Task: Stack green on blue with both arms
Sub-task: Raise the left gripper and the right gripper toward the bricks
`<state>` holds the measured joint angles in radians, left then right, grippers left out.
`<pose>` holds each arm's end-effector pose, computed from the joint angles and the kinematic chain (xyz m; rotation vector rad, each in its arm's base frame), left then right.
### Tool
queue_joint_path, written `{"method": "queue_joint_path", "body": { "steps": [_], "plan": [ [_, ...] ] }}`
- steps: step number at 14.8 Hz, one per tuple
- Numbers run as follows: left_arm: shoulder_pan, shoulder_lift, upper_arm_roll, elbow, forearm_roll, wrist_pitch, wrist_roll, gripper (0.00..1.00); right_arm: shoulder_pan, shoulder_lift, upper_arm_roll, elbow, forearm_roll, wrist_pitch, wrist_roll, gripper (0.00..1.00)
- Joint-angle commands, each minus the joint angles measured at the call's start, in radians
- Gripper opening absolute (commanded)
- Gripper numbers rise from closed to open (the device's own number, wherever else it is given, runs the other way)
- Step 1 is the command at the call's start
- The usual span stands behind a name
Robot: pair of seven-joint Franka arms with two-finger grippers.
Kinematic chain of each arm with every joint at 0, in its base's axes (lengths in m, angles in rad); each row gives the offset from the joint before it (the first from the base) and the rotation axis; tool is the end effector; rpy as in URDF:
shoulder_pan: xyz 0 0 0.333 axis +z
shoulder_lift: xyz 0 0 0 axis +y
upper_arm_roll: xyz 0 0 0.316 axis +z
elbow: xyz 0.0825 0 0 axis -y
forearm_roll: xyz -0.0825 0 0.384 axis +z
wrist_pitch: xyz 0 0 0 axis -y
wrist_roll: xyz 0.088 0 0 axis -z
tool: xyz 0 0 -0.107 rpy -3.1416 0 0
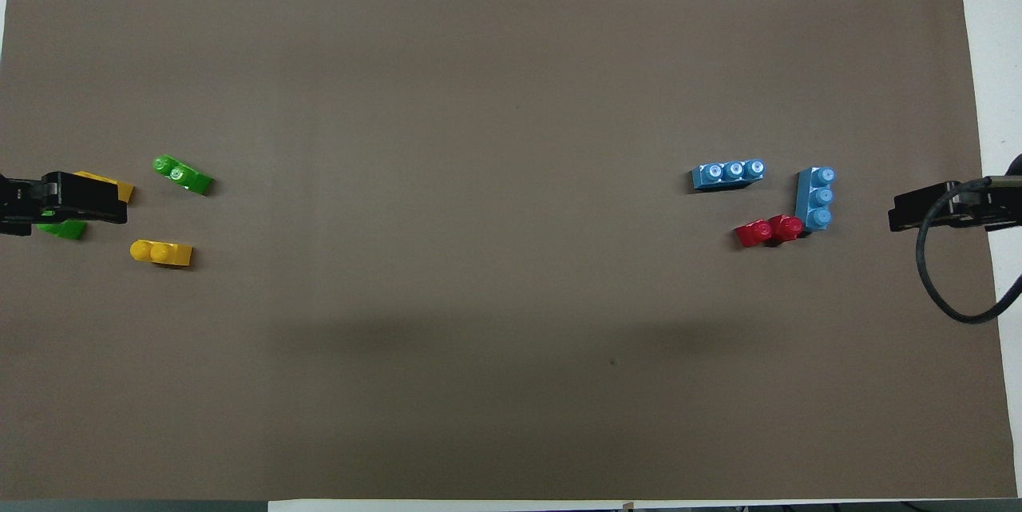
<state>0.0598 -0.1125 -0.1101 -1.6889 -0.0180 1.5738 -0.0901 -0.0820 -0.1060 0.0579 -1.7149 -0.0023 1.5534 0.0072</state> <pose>0.5180 -0.0313 0.6290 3.1355 0.0637 -0.0057 0.5173 -0.0112 0.6120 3.1320 -0.0498 -0.0873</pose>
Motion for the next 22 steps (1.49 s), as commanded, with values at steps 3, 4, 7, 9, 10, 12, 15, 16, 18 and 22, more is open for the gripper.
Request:
{"method": "queue_joint_path", "body": {
  "steps": [3, 4, 7, 9, 10, 12, 15, 16, 18, 22],
  "plan": [
    [-0.006, -0.016, 0.003, 0.0, -0.008, -0.015, 0.004, 1.0, -0.004, -0.018, 0.006, -0.015, -0.016, -0.01, -0.004, 1.0],
    [-0.005, -0.016, 0.003, 0.0, -0.008, -0.015, 0.003, 1.0, -0.004, -0.018, 0.006, -0.015, -0.016, -0.01, -0.004, 1.0],
    [-0.005, -0.016, 0.003, 0.0, -0.008, -0.015, 0.001, 1.0, -0.007, -0.018, 0.005, -0.014, -0.016, -0.009, -0.001, 1.0],
    [-0.003, -0.016, 0.003, 0.0, -0.008, -0.017, 0.0, 1.0, -0.009, -0.018, 0.005, -0.012, -0.015, -0.006, 0.014, 1.0],
    [-0.003, -0.016, 0.004, -0.001, -0.008, -0.017, -0.005, 1.0, -0.018, -0.017, 0.005, -0.012, -0.012, 0.002, 0.035, 1.0],
    [0.001, -0.016, 0.006, -0.003, -0.008, -0.018, -0.013, 1.0, -0.021, -0.014, 0.005, -0.012, -0.007, 0.048, 0.083, 1.0],
    [0.008, -0.025, 0.01, -0.021, -0.01, -0.014, -0.135, 1.0, -0.022, 0.0, 0.003, -0.015, -0.012, 0.171, 0.25, 1.0],
    [0.008, -0.029, 0.01, -0.026, -0.011, -0.006, -0.169, 1.0, -0.024, 0.014, 0.003, -0.015, -0.012, 0.197, 0.325, 1.0],
    [0.029, -0.03, 0.015, -0.043, -0.016, 0.031, -0.241, 1.0, -0.036, 0.037, 0.003, -0.012, -0.001, 0.217, 0.503, 1.0],
    [0.064, -0.045, 0.017, -0.103, -0.042, 0.087, -0.385, 1.0, -0.051, 0.08, -0.006, -0.006, 0.071, 0.24, 0.781, 1.0]
  ]
}}
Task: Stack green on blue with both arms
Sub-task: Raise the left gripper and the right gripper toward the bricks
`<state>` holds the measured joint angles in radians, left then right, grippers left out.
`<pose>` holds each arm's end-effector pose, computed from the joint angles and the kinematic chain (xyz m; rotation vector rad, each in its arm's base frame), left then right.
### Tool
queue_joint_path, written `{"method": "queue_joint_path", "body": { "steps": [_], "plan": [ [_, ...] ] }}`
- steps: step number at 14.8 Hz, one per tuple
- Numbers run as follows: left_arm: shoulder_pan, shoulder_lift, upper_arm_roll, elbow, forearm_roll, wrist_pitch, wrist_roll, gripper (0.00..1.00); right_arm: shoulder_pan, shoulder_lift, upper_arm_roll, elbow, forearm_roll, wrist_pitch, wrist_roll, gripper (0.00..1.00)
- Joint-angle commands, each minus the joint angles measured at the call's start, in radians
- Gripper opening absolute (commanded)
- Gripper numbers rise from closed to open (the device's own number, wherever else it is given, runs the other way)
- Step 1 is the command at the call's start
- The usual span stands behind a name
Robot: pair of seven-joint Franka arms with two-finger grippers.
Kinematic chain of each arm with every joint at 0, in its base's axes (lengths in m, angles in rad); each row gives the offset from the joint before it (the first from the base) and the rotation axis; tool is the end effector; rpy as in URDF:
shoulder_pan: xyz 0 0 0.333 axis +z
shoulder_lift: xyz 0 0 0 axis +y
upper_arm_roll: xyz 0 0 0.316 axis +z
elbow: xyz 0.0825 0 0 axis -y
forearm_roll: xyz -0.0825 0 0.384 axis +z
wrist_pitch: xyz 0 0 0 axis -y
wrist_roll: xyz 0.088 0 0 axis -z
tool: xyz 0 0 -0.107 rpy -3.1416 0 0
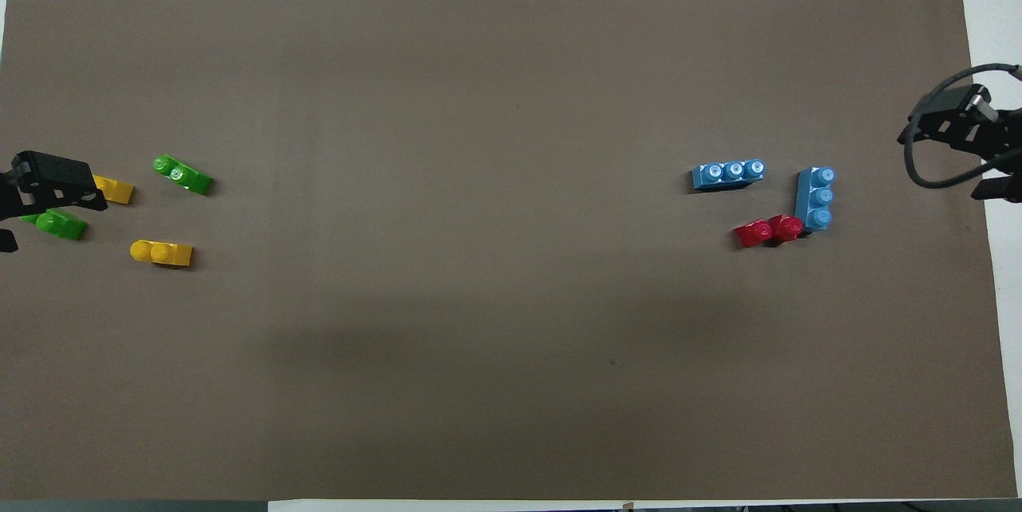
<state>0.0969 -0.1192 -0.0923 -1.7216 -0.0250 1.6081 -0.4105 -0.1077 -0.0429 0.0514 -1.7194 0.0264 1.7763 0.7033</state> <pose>0.5195 -0.0030 0.6201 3.0592 0.6466 0.0036 0.5570 -0.0285 0.5961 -2.8622 1.1492 -0.1342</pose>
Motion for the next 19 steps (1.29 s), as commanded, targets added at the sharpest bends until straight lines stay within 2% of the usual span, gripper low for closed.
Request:
{"method": "queue_joint_path", "body": {
  "steps": [1, 3, 6, 8, 16, 19],
  "plan": [
    [0.03, -0.037, -0.001, -0.081, -0.045, 0.067, -0.089, 1.0, -0.046, 0.027, 0.001, 0.003, 0.068, 0.015, 0.087, 1.0],
    [0.032, -0.022, -0.001, -0.093, -0.046, 0.09, -0.126, 1.0, -0.066, 0.069, -0.001, 0.033, 0.133, 0.003, 0.126, 1.0],
    [0.034, 0.015, -0.001, -0.113, -0.046, 0.156, -0.163, 1.0, -0.067, 0.168, 0.001, 0.115, 0.164, -0.015, 0.368, 1.0],
    [0.046, 0.039, -0.001, -0.113, -0.046, 0.183, -0.217, 1.0, -0.069, 0.208, -0.001, 0.124, 0.22, -0.014, 0.452, 1.0],
    [0.07, 0.197, 0.003, -0.115, -0.046, 0.355, -0.284, 1.0, -0.038, 0.317, 0.002, 0.101, 0.231, 0.026, 0.501, 1.0],
    [0.07, 0.246, 0.003, -0.13, -0.046, 0.441, -0.427, 1.0, -0.012, 0.376, 0.001, 0.113, 0.267, 0.06, 0.512, 1.0]
  ]
}}
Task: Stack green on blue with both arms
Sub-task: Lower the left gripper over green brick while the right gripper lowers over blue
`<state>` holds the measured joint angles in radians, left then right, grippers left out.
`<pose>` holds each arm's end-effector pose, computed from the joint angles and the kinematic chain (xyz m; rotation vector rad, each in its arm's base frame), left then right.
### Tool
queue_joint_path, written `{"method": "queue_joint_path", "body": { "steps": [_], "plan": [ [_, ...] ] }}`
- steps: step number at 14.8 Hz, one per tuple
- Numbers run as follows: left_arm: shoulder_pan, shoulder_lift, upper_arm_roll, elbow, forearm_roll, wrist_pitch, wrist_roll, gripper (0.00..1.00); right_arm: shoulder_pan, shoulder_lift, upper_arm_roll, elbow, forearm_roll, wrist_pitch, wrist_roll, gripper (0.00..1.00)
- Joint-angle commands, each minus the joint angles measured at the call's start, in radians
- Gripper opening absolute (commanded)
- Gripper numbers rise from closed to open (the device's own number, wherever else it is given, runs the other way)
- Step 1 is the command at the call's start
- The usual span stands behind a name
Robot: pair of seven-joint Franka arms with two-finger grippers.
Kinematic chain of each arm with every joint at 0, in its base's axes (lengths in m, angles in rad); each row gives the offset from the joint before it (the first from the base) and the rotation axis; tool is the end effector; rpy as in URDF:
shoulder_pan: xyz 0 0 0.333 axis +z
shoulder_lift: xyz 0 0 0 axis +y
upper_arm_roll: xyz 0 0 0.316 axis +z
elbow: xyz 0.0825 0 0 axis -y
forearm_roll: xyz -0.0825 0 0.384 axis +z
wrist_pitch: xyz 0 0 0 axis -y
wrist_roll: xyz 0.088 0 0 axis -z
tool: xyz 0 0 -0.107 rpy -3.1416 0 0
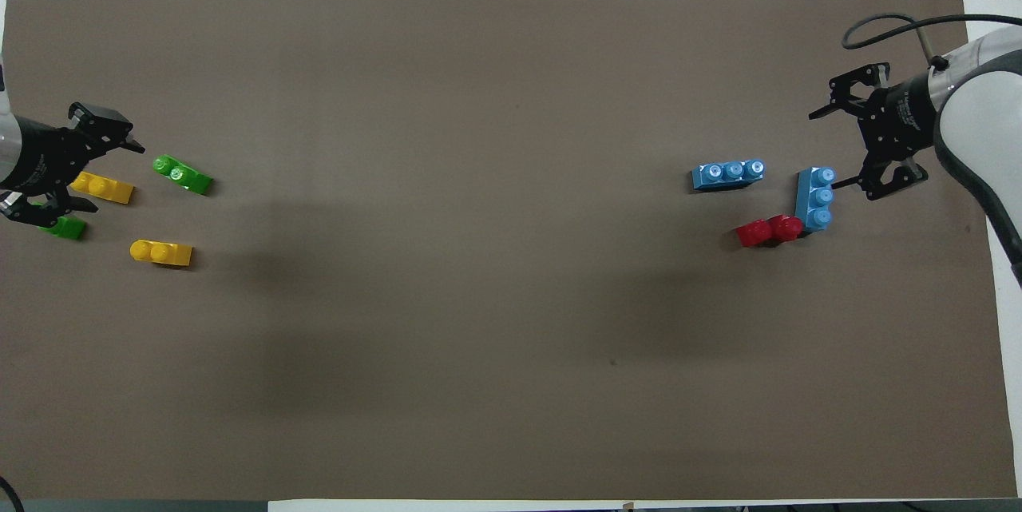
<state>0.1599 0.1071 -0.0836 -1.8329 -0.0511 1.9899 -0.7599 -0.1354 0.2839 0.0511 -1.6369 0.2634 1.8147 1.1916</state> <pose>0.5953 0.0439 0.4746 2.7942 1.2756 0.0438 0.6332 -0.0349 0.4465 -2.2996 1.8497 0.3413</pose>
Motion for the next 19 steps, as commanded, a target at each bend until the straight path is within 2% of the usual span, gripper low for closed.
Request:
{"method": "queue_joint_path", "body": {
  "steps": [1, 4, 8, 13, 19],
  "plan": [
    [0.006, 0.035, -0.005, -0.025, -0.019, 0.085, -0.102, 1.0, 0.028, 0.066, 0.001, 0.031, 0.036, 0.038, 0.026, 1.0],
    [0.004, 0.077, -0.005, -0.028, -0.018, 0.133, -0.125, 1.0, 0.017, 0.103, 0.001, 0.023, 0.034, 0.054, 0.026, 1.0],
    [0.004, 0.131, -0.004, -0.023, -0.003, 0.196, -0.127, 1.0, 0.013, 0.106, 0.001, -0.026, 0.036, 0.101, 0.028, 1.0],
    [0.006, 0.207, -0.004, -0.016, 0.04, 0.271, -0.128, 1.0, 0.013, 0.077, 0.0, -0.158, 0.108, 0.187, 0.029, 1.0],
    [0.02, 0.235, 0.007, -0.019, 0.066, 0.297, -0.13, 1.0, -0.003, 0.083, 0.001, -0.175, 0.108, 0.247, 0.029, 1.0]
  ]
}}
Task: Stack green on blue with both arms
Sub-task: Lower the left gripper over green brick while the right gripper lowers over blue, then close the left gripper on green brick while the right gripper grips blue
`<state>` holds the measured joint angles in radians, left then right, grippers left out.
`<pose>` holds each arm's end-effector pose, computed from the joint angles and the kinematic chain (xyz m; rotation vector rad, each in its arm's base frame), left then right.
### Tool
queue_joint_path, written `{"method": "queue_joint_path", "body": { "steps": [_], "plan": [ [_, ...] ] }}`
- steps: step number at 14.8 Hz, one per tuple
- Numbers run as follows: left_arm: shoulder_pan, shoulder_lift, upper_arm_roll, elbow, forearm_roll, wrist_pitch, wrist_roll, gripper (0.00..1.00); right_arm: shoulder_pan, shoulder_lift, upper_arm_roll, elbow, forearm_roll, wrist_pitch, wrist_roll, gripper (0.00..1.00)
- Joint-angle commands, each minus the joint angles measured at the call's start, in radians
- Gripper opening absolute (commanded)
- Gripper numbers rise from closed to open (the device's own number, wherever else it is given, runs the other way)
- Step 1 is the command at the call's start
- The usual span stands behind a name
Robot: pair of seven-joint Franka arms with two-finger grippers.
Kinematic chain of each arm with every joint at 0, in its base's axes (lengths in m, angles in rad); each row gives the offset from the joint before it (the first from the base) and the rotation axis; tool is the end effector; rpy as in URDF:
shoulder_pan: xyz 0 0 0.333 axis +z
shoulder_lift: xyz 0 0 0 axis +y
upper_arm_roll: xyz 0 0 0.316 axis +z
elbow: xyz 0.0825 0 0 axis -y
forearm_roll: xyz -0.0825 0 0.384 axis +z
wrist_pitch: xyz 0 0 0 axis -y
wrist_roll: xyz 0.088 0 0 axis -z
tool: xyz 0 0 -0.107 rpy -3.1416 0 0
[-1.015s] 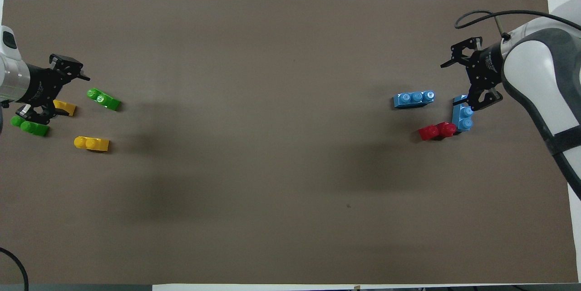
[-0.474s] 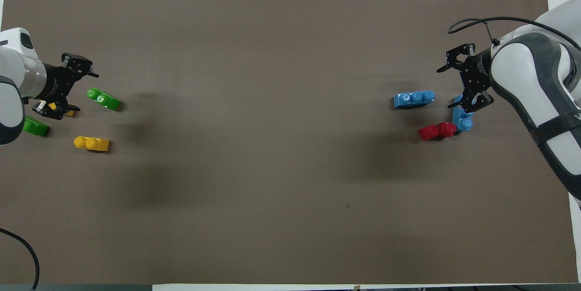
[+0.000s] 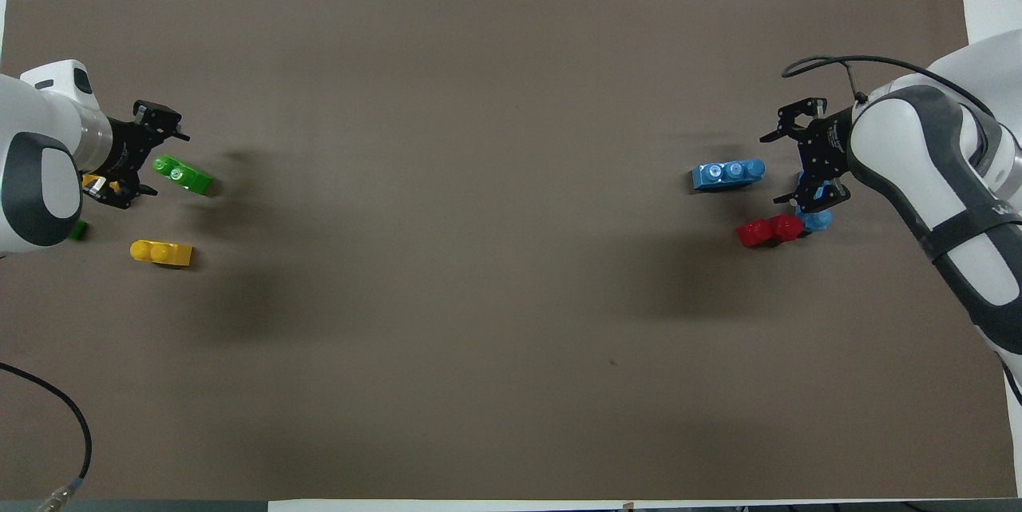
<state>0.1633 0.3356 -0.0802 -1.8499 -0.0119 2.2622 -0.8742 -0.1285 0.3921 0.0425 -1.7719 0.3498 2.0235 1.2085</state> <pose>0.6367 0.0560 0.3508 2.7225 1.4348 0.0892 0.6348 -0.0369 0.3324 -2.1596 1.9586 0.4243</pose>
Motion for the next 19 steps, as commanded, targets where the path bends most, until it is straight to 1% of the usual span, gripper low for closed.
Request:
{"method": "queue_joint_path", "body": {
  "steps": [1, 3, 8, 11, 13, 19],
  "plan": [
    [0.018, 0.008, 0.003, -0.003, 0.027, 0.037, -0.015, 1.0, -0.01, -0.025, 0.01, -0.043, 0.021, 0.053, 0.013, 1.0],
    [0.031, 0.023, 0.005, -0.009, 0.027, 0.052, -0.014, 1.0, -0.007, -0.015, 0.01, -0.043, 0.023, 0.072, 0.013, 1.0],
    [0.03, 0.028, 0.005, -0.034, 0.027, 0.1, -0.051, 1.0, 0.007, -0.013, 0.01, -0.072, 0.052, 0.129, 0.013, 1.0],
    [0.025, 0.036, 0.005, -0.032, 0.027, 0.108, -0.055, 1.0, 0.013, -0.012, 0.014, -0.113, 0.064, 0.205, 0.011, 1.0],
    [0.027, 0.043, 0.005, -0.034, 0.029, 0.121, -0.054, 1.0, 0.036, -0.004, 0.013, -0.118, 0.086, 0.224, 0.009, 1.0],
    [0.028, 0.046, 0.005, -0.072, 0.029, 0.172, -0.063, 1.0, 0.041, 0.001, 0.013, -0.133, 0.086, 0.262, 0.0, 0.99]
  ]
}}
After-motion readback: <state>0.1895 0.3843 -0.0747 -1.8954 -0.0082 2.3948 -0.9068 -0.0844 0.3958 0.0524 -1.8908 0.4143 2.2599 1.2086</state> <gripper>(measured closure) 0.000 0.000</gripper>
